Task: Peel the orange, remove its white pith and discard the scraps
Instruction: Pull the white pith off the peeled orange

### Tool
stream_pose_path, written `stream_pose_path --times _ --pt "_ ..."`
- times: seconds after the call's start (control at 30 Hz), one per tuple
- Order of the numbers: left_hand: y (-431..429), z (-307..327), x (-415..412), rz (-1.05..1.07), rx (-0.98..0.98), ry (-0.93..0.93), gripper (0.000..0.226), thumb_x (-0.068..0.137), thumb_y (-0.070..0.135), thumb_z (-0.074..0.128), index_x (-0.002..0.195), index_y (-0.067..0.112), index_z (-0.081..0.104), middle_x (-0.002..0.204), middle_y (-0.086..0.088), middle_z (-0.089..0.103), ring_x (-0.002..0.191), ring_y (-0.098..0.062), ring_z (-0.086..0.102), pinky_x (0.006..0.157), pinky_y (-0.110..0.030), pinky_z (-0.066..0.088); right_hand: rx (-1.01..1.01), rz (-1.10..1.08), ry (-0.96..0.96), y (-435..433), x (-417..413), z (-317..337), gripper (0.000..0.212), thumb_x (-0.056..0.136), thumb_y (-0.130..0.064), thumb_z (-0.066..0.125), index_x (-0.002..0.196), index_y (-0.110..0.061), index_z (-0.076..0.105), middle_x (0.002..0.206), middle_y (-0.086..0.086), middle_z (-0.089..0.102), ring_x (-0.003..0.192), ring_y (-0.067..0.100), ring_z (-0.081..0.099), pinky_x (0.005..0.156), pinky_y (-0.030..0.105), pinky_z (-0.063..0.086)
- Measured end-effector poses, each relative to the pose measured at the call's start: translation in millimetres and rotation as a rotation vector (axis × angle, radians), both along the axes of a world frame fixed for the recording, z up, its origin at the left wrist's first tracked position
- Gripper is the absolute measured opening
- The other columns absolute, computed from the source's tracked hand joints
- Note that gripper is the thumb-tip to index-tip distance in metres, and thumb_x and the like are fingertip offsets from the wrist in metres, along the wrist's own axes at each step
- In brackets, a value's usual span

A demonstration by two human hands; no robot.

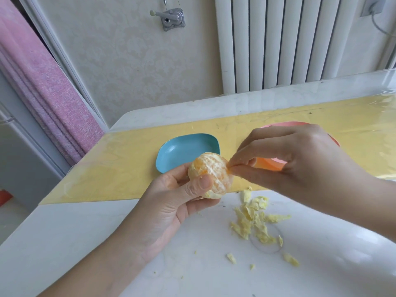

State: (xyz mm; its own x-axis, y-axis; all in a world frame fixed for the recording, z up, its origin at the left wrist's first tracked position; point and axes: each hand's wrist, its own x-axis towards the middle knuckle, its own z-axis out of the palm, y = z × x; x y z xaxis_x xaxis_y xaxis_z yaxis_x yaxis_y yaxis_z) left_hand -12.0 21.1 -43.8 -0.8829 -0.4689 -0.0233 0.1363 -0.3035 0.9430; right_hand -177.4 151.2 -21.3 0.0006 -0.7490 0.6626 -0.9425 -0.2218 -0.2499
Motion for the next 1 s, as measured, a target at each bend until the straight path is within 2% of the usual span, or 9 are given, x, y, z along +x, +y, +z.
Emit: stream_pose_path --times 0.07,0.2,0.4,0.57,0.63,0.83,1.0 --pt "-0.4 0.2 0.3 -0.001 -0.002 0.006 0.066 0.047 0.037 0.092 0.102 0.006 0.073 0.104 -0.012 0.071 0.091 -0.019 0.069 0.072 -0.024 0.056 0.013 0.021 -0.027 0.8 -1.9 2.4 0.011 0.083 -0.03 0.069 0.085 -0.022 0.076 0.077 -0.01 0.067 0.065 0.001 0.059 0.064 0.017 0.047" --pt "-0.8 1.6 1.0 0.028 -0.04 0.022 0.066 0.046 0.036 0.092 0.102 0.005 0.072 0.105 -0.012 0.072 0.092 -0.018 0.069 0.071 -0.024 0.055 -0.034 -0.018 -0.052 -0.2 3.7 0.4 0.009 0.08 -0.029 0.07 0.081 -0.021 0.076 0.071 -0.01 0.065 0.063 0.001 0.056 0.062 0.011 0.044" --pt "0.5 3.6 1.4 0.089 -0.176 0.031 0.065 0.042 0.04 0.092 0.099 0.016 0.074 0.099 -0.007 0.073 0.09 -0.017 0.069 0.072 -0.025 0.055 -0.039 -0.041 -0.139 1.8 8.4 0.6 0.003 0.075 -0.025 0.072 0.074 -0.023 0.074 0.067 -0.01 0.065 0.063 0.002 0.058 0.063 0.01 0.044" --pt "-0.2 2.1 0.8 0.122 -0.254 0.021 0.064 0.039 0.045 0.092 0.096 0.022 0.074 0.097 -0.003 0.073 0.09 -0.017 0.068 0.083 -0.03 0.056 -0.024 -0.051 -0.166 2.2 10.6 0.8 0.002 0.073 -0.025 0.073 0.071 -0.025 0.072 0.066 -0.011 0.064 0.064 0.003 0.059 0.063 0.006 0.041" --pt "0.0 2.0 0.6 0.128 -0.269 0.022 0.064 0.038 0.046 0.092 0.095 0.023 0.075 0.097 -0.003 0.073 0.09 -0.016 0.069 0.083 -0.03 0.056 -0.023 -0.058 -0.164 2.0 11.4 0.9 0.002 0.072 -0.025 0.073 0.07 -0.026 0.072 0.065 -0.012 0.063 0.064 0.003 0.058 0.062 0.005 0.041" --pt "2.2 3.1 1.5 0.119 -0.268 0.047 0.063 0.038 0.043 0.093 0.096 0.023 0.075 0.097 -0.003 0.073 0.087 -0.014 0.069 0.073 -0.021 0.053 -0.055 -0.092 -0.12 0.3 13.1 -1.6 0.005 0.068 -0.019 0.071 0.067 -0.024 0.07 0.063 -0.012 0.06 0.064 0.004 0.055 0.062 0.002 0.038" --pt "1.1 2.7 1.5 0.037 -0.127 0.038 0.062 0.044 0.039 0.092 0.099 0.015 0.075 0.102 -0.007 0.073 0.092 -0.018 0.069 0.073 -0.025 0.055 -0.034 -0.045 -0.136 0.9 9.7 2.6 0.004 0.073 -0.018 0.07 0.072 -0.022 0.07 0.068 -0.01 0.063 0.066 0.005 0.058 0.064 0.009 0.043"
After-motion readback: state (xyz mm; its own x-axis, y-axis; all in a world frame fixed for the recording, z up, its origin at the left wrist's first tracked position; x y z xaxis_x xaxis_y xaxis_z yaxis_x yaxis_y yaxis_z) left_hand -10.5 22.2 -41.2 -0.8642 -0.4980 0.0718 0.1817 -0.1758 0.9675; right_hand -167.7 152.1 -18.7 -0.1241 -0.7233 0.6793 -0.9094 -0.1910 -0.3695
